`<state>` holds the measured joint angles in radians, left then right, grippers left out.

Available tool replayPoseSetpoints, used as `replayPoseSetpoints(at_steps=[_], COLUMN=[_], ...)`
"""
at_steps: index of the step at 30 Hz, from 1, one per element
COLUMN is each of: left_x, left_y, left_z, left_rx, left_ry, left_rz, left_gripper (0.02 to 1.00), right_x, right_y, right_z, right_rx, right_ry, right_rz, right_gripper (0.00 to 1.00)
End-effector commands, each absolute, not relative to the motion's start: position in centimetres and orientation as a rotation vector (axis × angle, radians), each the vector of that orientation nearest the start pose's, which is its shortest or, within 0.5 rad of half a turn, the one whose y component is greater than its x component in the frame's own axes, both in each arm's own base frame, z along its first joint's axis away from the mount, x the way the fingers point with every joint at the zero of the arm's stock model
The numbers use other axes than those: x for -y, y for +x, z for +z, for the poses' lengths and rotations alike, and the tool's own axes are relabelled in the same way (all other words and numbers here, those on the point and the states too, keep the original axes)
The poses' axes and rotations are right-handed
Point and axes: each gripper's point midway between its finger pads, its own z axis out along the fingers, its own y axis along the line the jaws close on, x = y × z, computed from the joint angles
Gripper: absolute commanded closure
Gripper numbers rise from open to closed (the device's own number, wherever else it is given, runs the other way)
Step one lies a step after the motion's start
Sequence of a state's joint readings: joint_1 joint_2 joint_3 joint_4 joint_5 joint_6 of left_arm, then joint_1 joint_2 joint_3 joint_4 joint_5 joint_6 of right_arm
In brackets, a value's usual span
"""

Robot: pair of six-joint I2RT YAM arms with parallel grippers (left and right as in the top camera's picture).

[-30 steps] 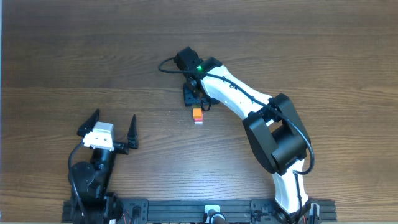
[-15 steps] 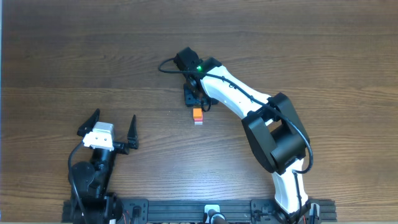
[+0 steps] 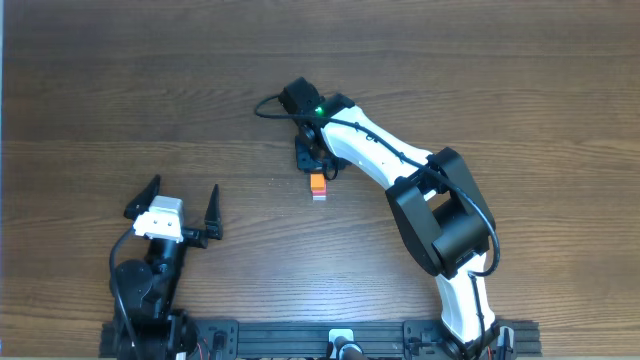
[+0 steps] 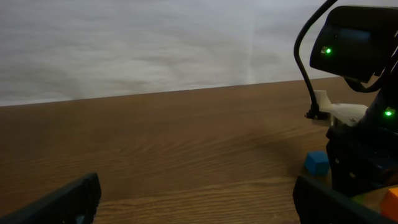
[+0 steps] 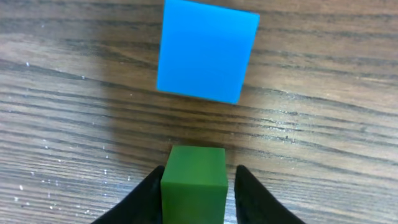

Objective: Stack Cubes

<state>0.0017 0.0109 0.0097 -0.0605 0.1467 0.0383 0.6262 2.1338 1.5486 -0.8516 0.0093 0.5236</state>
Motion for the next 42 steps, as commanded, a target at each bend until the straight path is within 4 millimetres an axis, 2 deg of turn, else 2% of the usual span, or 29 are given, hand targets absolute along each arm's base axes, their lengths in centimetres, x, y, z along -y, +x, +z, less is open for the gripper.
replayPoseSetpoints(at_steps=[1,7,12,15,22,27,31,36,42], left_x=[2.5,2.5,2.5,2.5,2.5,2.5,2.5,2.5,2.5], left_y=[24.5,24.5,24.5,24.5,24.5,24.5,24.5,24.5,24.5], left_z=[15.9,15.9,15.9,15.9,15.9,15.9,15.9,15.9,15.9], left_rx=[-1.628,-1.629,-1.628,-1.628,-1.628,-1.628,-1.628,-1.629,-1.628], left_ry=[0.157,0.157,0.157,0.157,0.157,0.157,0.157,0.157,0.157], left_rz=[-0.082,-0.083,-0.083,-0.082,-0.082,-0.082,-0.082,-0.083,-0.082], left_gripper=[0.018,0.018,0.018,0.018,0.018,0.018,0.018,0.023,0.018], right_x=[-25.7,-25.7,-25.7,-25.7,-26.1,-26.5,-26.1,-26.5,-26.6], right_y=[35.3,35.3,35.3,35.4,36.0,36.7,37.0,35.9,33.7], right_z=[0.7,0.7,0.7,0.7,2.0,4.0,6.9,11.0,13.7], right_rx=[-3.013,-3.013,-3.013,-3.012,-2.999,-2.982,-2.986,-2.98,-2.977], right_ry=[-0.164,-0.163,-0.151,-0.142,-0.142,-0.145,-0.142,-0.176,-0.201], right_rz=[0.106,0.106,0.107,0.109,0.12,0.115,0.066,0.066,0.076], right_gripper=[0.724,0.849,0.901,0.982,0.991,0.991,0.989,0.991,0.989])
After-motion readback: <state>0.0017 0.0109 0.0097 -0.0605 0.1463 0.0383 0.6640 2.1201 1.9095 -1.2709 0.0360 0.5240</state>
